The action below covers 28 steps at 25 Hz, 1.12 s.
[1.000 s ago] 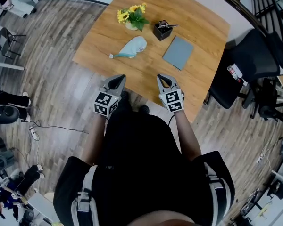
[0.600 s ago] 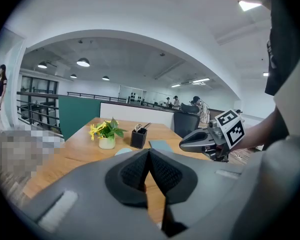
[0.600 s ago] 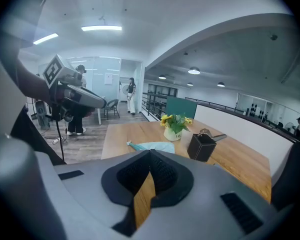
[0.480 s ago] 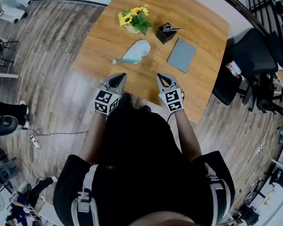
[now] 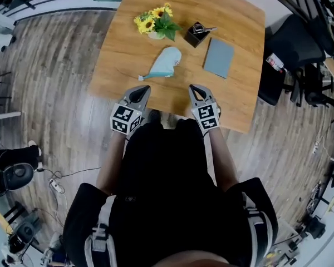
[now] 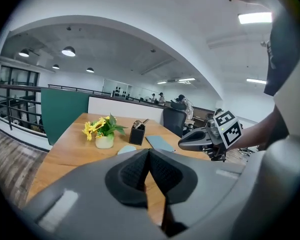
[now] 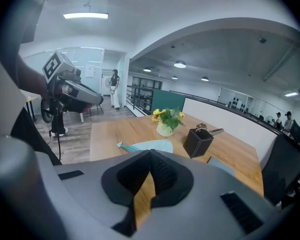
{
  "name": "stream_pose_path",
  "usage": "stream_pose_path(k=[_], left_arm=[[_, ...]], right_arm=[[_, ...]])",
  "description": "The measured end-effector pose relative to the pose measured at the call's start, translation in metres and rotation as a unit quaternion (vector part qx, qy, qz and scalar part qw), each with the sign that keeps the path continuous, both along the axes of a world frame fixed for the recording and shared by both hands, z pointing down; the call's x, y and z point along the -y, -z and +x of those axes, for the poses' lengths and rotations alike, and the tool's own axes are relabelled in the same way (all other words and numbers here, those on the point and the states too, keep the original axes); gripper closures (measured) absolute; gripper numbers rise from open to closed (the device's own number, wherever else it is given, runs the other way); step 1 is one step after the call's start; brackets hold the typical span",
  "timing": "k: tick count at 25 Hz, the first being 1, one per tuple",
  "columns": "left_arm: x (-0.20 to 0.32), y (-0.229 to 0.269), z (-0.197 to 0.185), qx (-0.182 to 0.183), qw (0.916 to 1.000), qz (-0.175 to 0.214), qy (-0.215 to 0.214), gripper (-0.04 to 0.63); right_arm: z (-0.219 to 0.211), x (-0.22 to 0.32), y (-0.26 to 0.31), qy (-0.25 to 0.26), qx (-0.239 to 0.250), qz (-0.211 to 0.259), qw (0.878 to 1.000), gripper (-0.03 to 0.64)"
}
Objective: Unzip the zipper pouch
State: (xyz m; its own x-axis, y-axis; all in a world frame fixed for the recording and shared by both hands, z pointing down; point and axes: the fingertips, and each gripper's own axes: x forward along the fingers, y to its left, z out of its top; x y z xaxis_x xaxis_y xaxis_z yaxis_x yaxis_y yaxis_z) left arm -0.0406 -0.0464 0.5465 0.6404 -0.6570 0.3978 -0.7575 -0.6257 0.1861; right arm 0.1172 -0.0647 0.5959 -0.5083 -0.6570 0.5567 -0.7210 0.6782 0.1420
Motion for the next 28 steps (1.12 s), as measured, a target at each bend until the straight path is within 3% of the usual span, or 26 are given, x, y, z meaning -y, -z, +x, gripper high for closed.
stream_pose_path(k=[8, 18, 28], left_arm=[[0.007, -0.019, -0.007, 0.001, 0.9994, -0.017, -0.031, 0.598], [0.026, -0.027, 0.001, -0.006, 0.9995, -0.026, -0.015, 0.598], [0.039, -0.040, 0.010, -0.008, 0.9984, -0.055, 0.010, 0.598]], right_arm=[[-0.002, -0.004, -0.023, -0.035, -0.003, -0.026, 0.999, 0.614], [-0.016, 0.023, -0.029, 0.010, -0.010, -0.033, 0.999, 0.614], [-0.021, 0.039, -0.045, 0.050, -0.005, -0.070, 0.996, 0.614]])
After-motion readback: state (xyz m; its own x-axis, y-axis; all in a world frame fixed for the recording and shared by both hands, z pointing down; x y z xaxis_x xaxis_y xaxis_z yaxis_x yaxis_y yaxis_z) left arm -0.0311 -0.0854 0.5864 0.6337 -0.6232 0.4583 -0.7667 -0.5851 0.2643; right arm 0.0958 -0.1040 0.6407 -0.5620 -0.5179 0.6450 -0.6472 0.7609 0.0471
